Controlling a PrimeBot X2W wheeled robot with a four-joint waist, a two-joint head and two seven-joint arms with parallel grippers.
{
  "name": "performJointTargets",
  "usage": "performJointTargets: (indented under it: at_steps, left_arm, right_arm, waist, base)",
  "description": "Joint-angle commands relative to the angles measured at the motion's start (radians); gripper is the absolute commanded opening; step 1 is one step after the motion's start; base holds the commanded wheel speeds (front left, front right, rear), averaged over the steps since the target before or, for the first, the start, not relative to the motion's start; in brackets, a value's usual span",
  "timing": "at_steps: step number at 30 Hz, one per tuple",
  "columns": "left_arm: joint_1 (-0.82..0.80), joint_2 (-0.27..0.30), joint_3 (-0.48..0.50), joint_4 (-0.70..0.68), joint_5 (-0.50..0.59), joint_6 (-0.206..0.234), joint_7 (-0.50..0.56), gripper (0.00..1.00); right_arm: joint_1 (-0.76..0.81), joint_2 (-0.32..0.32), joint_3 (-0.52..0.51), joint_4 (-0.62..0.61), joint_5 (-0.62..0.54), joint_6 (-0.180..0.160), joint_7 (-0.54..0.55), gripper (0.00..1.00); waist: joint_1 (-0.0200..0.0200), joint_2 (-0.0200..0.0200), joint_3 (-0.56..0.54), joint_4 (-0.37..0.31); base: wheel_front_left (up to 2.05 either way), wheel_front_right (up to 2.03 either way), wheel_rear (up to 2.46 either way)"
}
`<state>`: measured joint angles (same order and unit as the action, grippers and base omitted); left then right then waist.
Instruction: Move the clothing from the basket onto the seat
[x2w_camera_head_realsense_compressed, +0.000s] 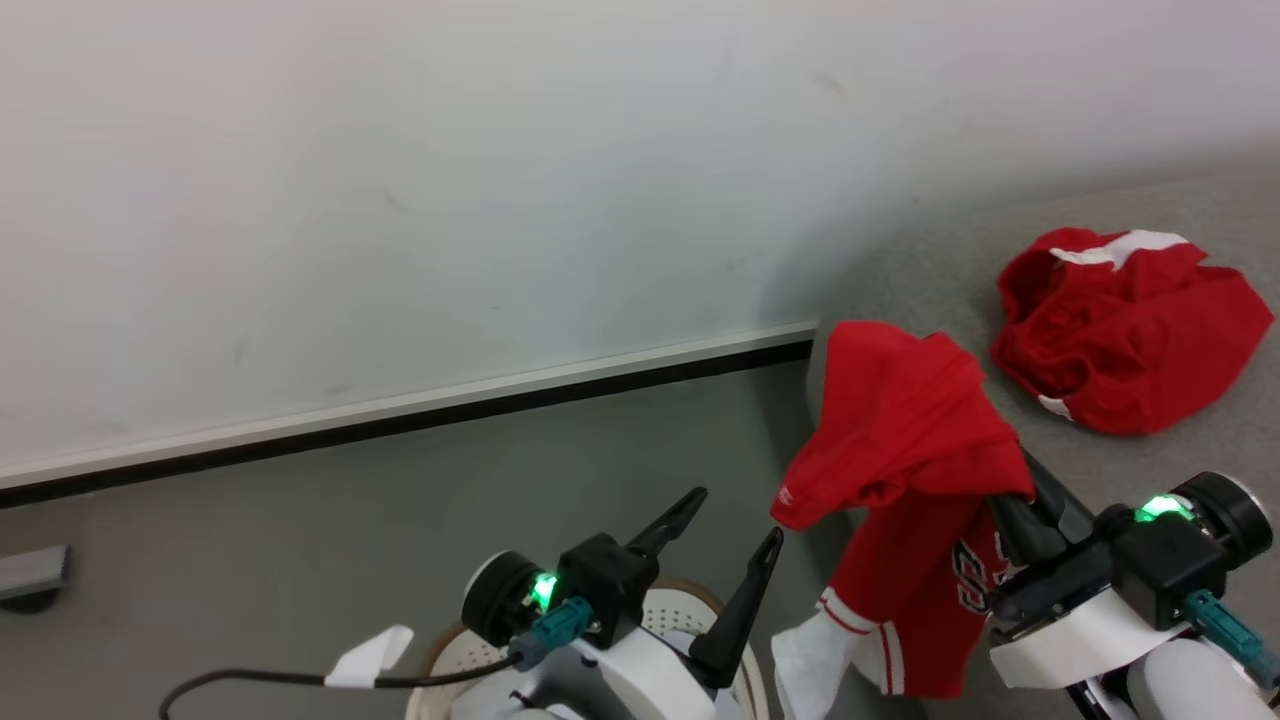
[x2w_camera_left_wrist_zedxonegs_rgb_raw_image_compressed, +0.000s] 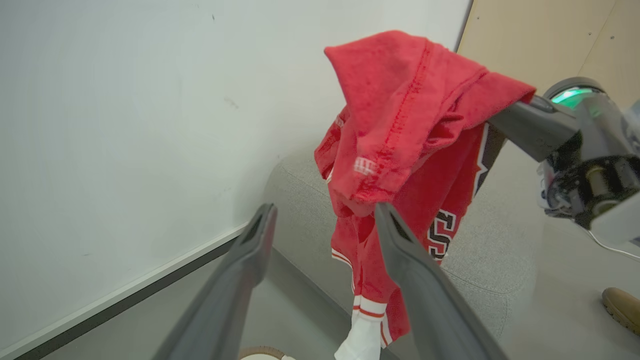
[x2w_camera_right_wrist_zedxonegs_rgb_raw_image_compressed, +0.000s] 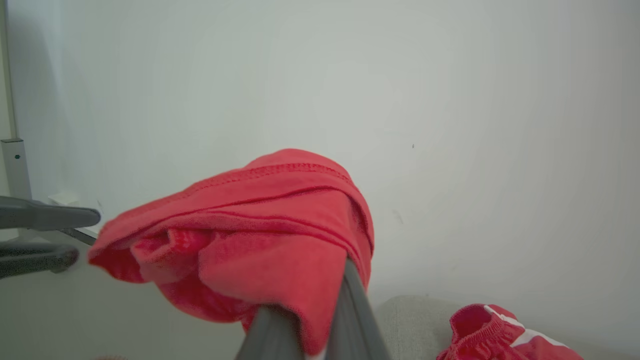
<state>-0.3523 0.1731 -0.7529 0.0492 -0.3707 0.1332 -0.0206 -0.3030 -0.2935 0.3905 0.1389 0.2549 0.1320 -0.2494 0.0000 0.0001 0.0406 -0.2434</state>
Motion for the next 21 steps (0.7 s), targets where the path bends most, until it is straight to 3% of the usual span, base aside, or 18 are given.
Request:
performJointTargets:
  at_steps: [1, 5, 10, 17, 21]
  left_arm:
    - [-0.014, -0.003, -0.005, 0.006, 0.017, -0.007, -0.010, 1.00]
    - [-0.044, -0.011, -0.016, 0.008, 0.027, -0.016, -0.011, 1.00]
    - [-0.094, -0.013, -0.027, -0.002, 0.039, -0.029, 0.003, 1.00]
    - [-0.232, -0.005, -0.044, -0.021, 0.094, -0.064, 0.050, 1.00]
    - [-0.301, 0.003, -0.044, -0.031, 0.113, -0.081, 0.082, 1.00]
  right_arm:
    - [0.011, -0.009, -0.028, -0.034, -0.001, -0.003, 0.002, 0.00]
    - [0.013, -0.009, -0.068, -0.085, 0.003, -0.003, 0.015, 0.00]
    - [-0.014, -0.006, -0.122, -0.118, 0.009, -0.003, 0.020, 0.00]
    - [-0.187, 0.004, -0.272, -0.102, 0.021, -0.003, 0.030, 0.00]
    - [-0.351, -0.008, -0.413, -0.036, 0.030, -0.003, 0.036, 0.00]
  waist:
    - [0.0000, -0.0001, 0.054, -0.095]
    - [0.0000, -0.0001, 0.099, -0.162]
    - [0.0000, -0.0001, 0.170, -0.190]
    - [0.0000, -0.0001, 0.378, -0.159]
    - [0.0000, -0.0001, 0.491, -0.117]
  base:
    - [0.00, 0.00, 0.00]
    - [0.00, 0.00, 0.00]
    - [0.00, 0.00, 0.00]
    - [0.00, 0.00, 0.00]
    - [0.00, 0.00, 0.00]
